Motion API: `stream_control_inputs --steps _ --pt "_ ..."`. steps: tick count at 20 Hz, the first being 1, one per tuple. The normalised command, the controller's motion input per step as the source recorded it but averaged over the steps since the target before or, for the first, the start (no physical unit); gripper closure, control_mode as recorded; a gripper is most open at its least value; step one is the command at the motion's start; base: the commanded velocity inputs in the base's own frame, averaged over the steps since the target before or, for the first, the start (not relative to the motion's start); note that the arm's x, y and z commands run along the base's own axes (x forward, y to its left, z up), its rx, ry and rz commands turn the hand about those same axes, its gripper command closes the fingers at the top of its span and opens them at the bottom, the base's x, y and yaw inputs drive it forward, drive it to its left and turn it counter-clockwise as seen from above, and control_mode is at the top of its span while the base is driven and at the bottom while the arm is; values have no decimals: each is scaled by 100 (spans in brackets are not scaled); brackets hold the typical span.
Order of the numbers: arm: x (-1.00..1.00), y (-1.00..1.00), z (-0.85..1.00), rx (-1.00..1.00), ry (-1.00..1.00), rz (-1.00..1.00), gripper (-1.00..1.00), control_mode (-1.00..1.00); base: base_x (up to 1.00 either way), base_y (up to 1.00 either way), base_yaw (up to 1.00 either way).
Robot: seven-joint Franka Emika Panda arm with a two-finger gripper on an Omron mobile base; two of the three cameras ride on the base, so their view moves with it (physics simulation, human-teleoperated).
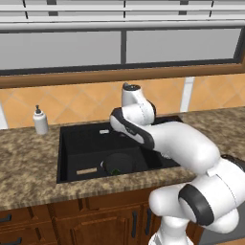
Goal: Pick the pan and sponge and place them into the sink. Then turn on the water.
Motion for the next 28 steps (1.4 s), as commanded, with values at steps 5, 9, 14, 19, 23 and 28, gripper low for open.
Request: stream_control_inputs --steps 5,9,14,19,23,28 --pt "-11 -79 2 -2 0 9 -100 -100 0 0 0" --pt "-11 -99 0 0 0 15 -100 -100 0 0 0" --pt "0 -100 0 6 0 13 -100 -100 0 0 0" --pt "3 -93 -1 11 0 8 -100 -100 0 0 0" --pt "0 -81 0 10 0 11 -100 -100 0 0 0" --pt "0 -54 0 3 0 11 -100 -100 0 0 0"
